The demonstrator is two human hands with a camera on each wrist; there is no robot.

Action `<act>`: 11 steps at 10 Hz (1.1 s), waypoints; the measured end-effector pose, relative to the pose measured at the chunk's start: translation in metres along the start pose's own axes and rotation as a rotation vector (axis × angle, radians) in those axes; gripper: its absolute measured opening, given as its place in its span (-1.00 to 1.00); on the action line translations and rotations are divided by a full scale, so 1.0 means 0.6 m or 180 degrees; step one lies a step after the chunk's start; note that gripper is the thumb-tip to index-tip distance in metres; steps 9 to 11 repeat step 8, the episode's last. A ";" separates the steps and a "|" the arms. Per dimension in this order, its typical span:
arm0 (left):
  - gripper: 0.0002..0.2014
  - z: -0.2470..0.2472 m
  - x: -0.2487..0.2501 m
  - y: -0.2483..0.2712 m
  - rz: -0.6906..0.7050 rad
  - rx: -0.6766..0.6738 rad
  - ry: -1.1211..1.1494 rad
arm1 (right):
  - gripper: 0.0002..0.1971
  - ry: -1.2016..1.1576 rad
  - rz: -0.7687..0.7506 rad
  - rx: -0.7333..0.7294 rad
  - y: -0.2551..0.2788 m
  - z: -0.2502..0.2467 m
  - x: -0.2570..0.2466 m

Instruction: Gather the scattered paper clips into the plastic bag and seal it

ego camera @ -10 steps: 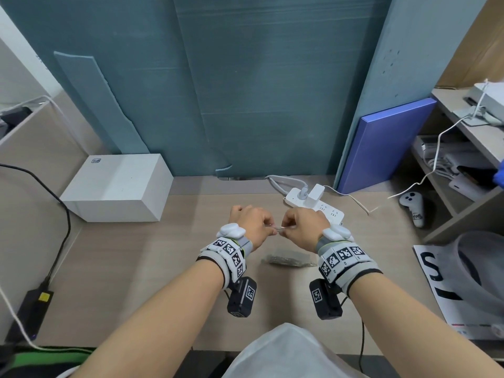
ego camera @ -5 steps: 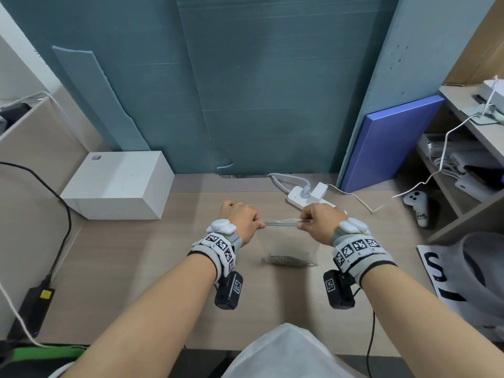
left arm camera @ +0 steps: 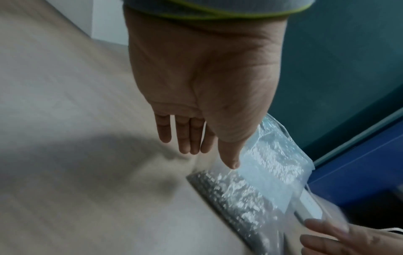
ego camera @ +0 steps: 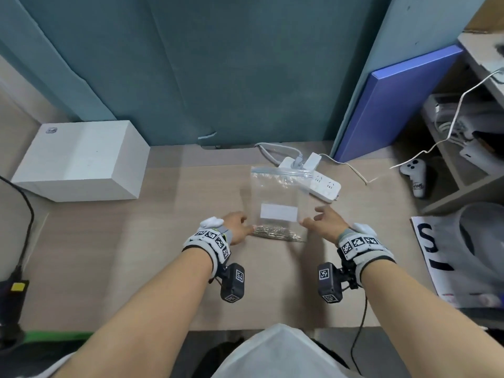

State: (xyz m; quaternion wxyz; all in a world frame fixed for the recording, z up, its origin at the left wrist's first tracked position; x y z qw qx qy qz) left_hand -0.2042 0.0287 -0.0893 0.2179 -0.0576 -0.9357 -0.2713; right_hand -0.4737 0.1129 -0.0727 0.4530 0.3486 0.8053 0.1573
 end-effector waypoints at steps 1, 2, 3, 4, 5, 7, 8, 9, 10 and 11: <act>-0.64 0.046 -0.021 -0.005 -0.0139 -0.0080 0.0050 | -0.49 0.0566 -0.0003 -0.0113 -0.014 0.047 0.045; -0.92 0.063 -0.035 -0.015 -0.0254 0.0146 0.0168 | -0.70 0.0474 0.0062 -0.0007 -0.031 0.078 0.073; -0.86 0.077 -0.042 -0.010 -0.0315 0.0095 0.0374 | -0.83 0.0369 -0.0122 0.0151 -0.034 0.088 0.070; -0.86 0.087 -0.054 0.010 -0.0485 0.0054 0.1313 | -0.86 -0.0012 -0.0337 0.0247 -0.024 0.094 0.053; -0.91 0.077 -0.084 0.038 -0.0709 0.0301 0.1766 | -0.72 -0.0233 -0.0176 0.0148 -0.012 0.111 0.068; -0.83 0.081 -0.128 0.092 -0.0959 0.0178 0.1246 | -0.55 0.0294 0.0033 -0.0118 0.040 0.138 0.089; -0.88 0.042 -0.131 0.095 -0.0991 0.0343 0.0662 | -0.54 0.0718 -0.0037 0.0123 0.050 0.117 0.059; -0.88 0.042 -0.131 0.095 -0.0991 0.0343 0.0662 | -0.54 0.0718 -0.0037 0.0123 0.050 0.117 0.059; -0.88 0.042 -0.131 0.095 -0.0991 0.0343 0.0662 | -0.54 0.0718 -0.0037 0.0123 0.050 0.117 0.059; -0.88 0.042 -0.131 0.095 -0.0991 0.0343 0.0662 | -0.54 0.0718 -0.0037 0.0123 0.050 0.117 0.059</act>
Point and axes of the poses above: each hand's wrist, its own y-axis away from the middle knuckle, its own z-axis out of the palm, x = y × z, the point moved 10 cm from there along -y, towards the middle knuckle, and after that the axes turned 8 degrees about x, right-handed, at the moved point
